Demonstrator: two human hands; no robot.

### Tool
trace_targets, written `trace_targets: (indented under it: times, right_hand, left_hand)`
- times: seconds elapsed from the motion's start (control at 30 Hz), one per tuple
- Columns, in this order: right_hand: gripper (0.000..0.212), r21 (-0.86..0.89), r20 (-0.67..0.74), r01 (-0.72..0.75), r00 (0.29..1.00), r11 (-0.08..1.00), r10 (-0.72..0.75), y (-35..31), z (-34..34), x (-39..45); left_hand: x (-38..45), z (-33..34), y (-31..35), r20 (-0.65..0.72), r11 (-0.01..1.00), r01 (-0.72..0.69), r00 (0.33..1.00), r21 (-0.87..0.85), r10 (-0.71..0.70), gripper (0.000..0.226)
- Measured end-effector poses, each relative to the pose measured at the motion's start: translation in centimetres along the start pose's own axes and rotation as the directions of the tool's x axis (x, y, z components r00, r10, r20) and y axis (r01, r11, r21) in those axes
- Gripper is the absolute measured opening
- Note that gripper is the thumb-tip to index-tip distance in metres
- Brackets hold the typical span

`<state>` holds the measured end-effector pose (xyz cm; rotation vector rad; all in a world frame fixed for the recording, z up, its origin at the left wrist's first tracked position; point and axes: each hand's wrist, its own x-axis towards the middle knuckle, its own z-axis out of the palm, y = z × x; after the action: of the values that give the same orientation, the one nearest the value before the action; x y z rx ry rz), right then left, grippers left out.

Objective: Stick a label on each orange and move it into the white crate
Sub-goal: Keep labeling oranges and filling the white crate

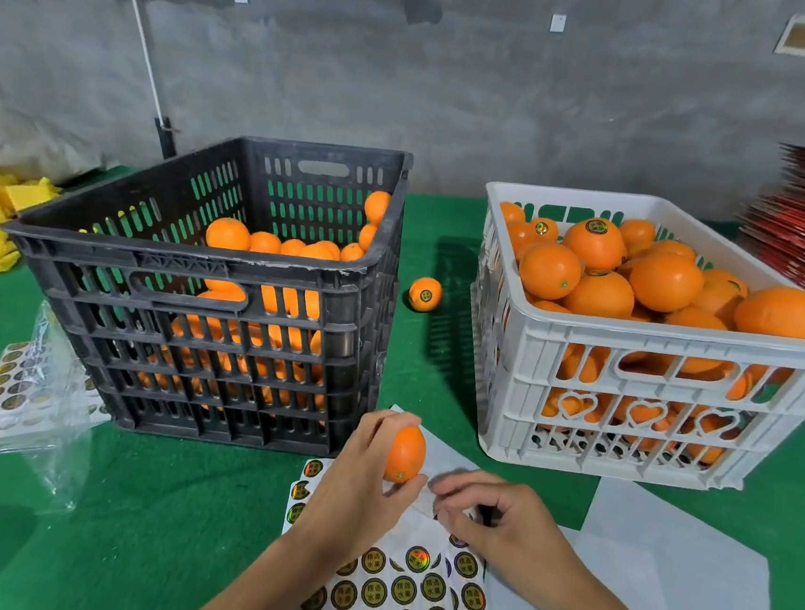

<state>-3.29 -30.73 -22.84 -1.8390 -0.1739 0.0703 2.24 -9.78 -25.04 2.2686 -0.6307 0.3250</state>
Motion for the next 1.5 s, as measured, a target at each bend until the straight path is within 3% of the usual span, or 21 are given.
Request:
trace_targets:
  times: [0.23,0.37,0.47,0.53,0.6,0.73,0.83,0.97,1.13,1.27,1.4,1.43,1.5]
  right_hand:
    - [0.01,-0.228,0.068,0.148,0.988,0.962,-0.136,0.7,-0.2,-0.1]
    - [0.012,-0.255,0.078,0.171,0.985,0.952,-0.156,1.2,-0.3,0.0]
    - [0.017,-0.039,-0.119,0.039,0.992,0.998,-0.043,1.2,0.2,0.5]
    - [0.016,0.126,-0.32,-0.009,0.946,0.992,0.049,0.5,1.1,1.1]
    - [0.016,-0.004,-0.446,0.048,0.894,0.999,-0.045,-0.4,2.1,1.7]
    - [0.013,-0.332,-0.409,0.149,0.867,0.931,-0.284,-1.3,3.5,1.6]
    - [0.009,-0.333,-0.394,0.167,0.87,0.928,-0.298,-1.2,3.4,1.3]
    - [0.029,-0.264,-0.296,0.244,0.9,0.933,-0.319,-1.6,3.9,0.8]
    - [0.045,-0.468,-0.12,0.278,0.921,0.839,-0.371,-2.1,4.2,-0.1]
    - [0.049,-0.612,-0.127,0.331,0.855,0.719,-0.502,-5.1,3.2,0.8]
    - [0.052,-0.751,-0.227,0.327,0.689,0.574,-0.688,-11.5,1.0,3.4]
    - [0.052,-0.755,-0.26,0.311,0.665,0.577,-0.7,-13.4,0.2,4.1]
    - [0.052,-0.707,-0.331,0.274,0.687,0.652,-0.647,-17.2,-1.9,5.5]
  left_hand:
    - [0.0,0.1,-0.2,-0.008,1.0,-0.009,1.0,-0.001,0.009,0.064]
    - [-0.1,0.1,-0.2,-0.008,1.0,-0.012,1.0,0.001,0.012,0.064]
    - [-0.1,-0.1,-0.1,0.002,1.0,-0.023,1.0,0.018,0.023,0.063]
    - [-0.1,-0.2,0.3,0.016,0.996,-0.059,0.998,0.071,0.058,0.061]
    - [-0.1,-0.3,0.7,0.037,0.989,-0.085,0.996,0.122,0.082,0.062]
    - [-0.1,-0.4,1.2,0.041,0.991,-0.071,0.997,0.116,0.066,0.069]
    - [-0.2,-0.6,1.5,0.057,0.996,-0.037,0.998,0.08,0.033,0.069]
    - [-0.2,-1.0,1.4,0.032,0.999,0.054,0.998,-0.005,-0.054,0.067]
    - [-0.2,-1.6,1.6,-0.036,0.988,0.149,0.988,-0.03,-0.15,0.071]
    - [2.4,-3.8,3.7,-0.068,0.993,0.08,0.994,-0.085,-0.085,0.07]
    - [7.6,-6.7,8.1,-0.206,0.992,-0.012,0.979,-0.129,-0.015,0.073]
    - [9.3,-7.6,9.4,-0.242,0.993,-0.035,0.97,-0.116,0.006,0.075]
    - [12.7,-9.3,11.9,-0.292,0.992,-0.11,0.952,-0.058,0.088,0.076]
